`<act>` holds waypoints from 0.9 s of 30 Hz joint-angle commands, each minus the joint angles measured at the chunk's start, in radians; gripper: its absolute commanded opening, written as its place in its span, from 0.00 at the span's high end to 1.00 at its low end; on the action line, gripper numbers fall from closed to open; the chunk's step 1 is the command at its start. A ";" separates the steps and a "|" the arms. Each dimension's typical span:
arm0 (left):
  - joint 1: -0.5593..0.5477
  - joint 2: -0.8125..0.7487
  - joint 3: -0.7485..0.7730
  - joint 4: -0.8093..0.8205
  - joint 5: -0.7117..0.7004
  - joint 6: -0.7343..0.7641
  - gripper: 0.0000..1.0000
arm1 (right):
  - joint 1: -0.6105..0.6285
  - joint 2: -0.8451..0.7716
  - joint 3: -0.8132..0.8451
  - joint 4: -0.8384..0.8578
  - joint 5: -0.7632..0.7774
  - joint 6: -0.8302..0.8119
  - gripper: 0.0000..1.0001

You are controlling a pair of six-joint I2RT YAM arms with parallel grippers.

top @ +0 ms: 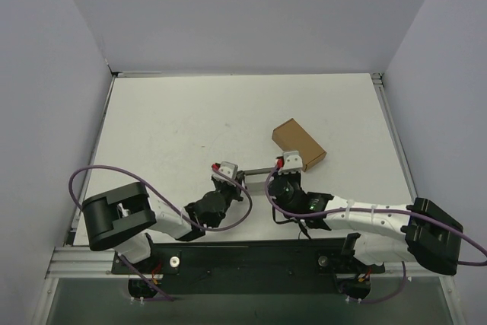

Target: Fold the paper box

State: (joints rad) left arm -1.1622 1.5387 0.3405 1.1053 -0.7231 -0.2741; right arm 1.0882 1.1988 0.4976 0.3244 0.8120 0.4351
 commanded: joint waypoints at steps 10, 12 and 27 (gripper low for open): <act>-0.067 0.051 0.078 0.057 0.091 0.027 1.00 | 0.029 -0.050 -0.054 0.090 -0.088 0.143 1.00; -0.065 0.046 0.080 0.044 0.091 0.026 1.00 | 0.029 -0.056 -0.073 0.088 -0.093 0.163 1.00; -0.063 0.000 0.114 -0.078 0.091 0.023 1.00 | -0.019 -0.168 -0.139 -0.057 -0.102 0.197 1.00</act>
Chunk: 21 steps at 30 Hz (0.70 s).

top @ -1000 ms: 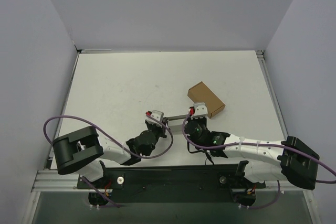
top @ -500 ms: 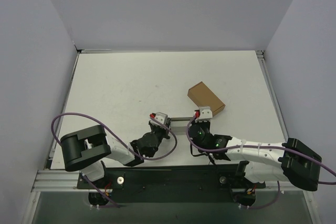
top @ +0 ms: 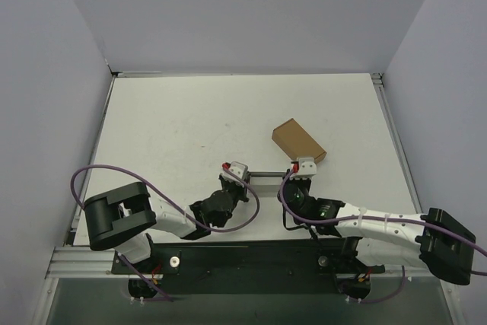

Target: Fold the paper box

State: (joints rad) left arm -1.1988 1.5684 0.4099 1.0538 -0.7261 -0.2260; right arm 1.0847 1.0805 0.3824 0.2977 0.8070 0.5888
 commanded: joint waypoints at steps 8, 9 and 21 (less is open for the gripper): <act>-0.027 -0.021 0.084 -0.084 0.097 -0.030 1.00 | -0.085 -0.103 -0.076 -0.048 -0.163 0.042 1.00; -0.027 -0.022 0.087 -0.087 0.096 -0.032 1.00 | -0.091 -0.106 -0.077 -0.049 -0.166 0.040 1.00; -0.013 -0.025 0.109 -0.178 0.068 -0.067 1.00 | -0.131 -0.160 -0.083 -0.123 -0.216 0.003 1.00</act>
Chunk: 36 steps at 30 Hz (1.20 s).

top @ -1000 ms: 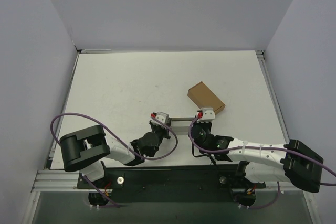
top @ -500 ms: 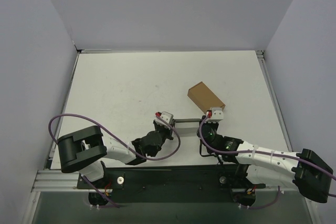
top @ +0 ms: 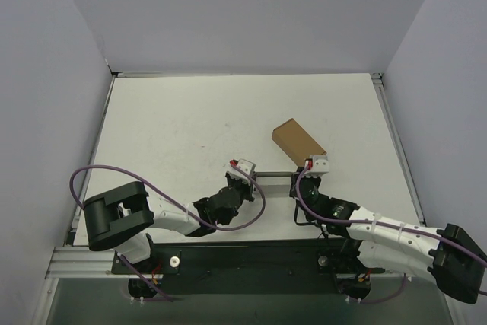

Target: Fold the paper box

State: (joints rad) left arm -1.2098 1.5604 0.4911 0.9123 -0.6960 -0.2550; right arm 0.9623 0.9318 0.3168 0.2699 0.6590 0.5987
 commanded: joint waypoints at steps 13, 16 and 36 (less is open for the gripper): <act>0.003 -0.025 0.043 -0.092 0.024 -0.043 1.00 | -0.019 -0.048 0.053 -0.238 -0.068 -0.040 1.00; 0.003 -0.028 0.052 -0.108 0.018 -0.041 1.00 | -0.019 -0.039 0.077 -0.265 -0.059 -0.048 1.00; 0.004 -0.054 0.079 -0.173 0.013 -0.035 1.00 | 0.003 -0.067 -0.002 -0.325 -0.012 0.091 1.00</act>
State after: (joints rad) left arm -1.2095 1.5349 0.5297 0.7876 -0.6727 -0.2867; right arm 0.9512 0.8696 0.3679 0.0677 0.6079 0.6041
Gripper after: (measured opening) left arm 0.071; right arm 0.028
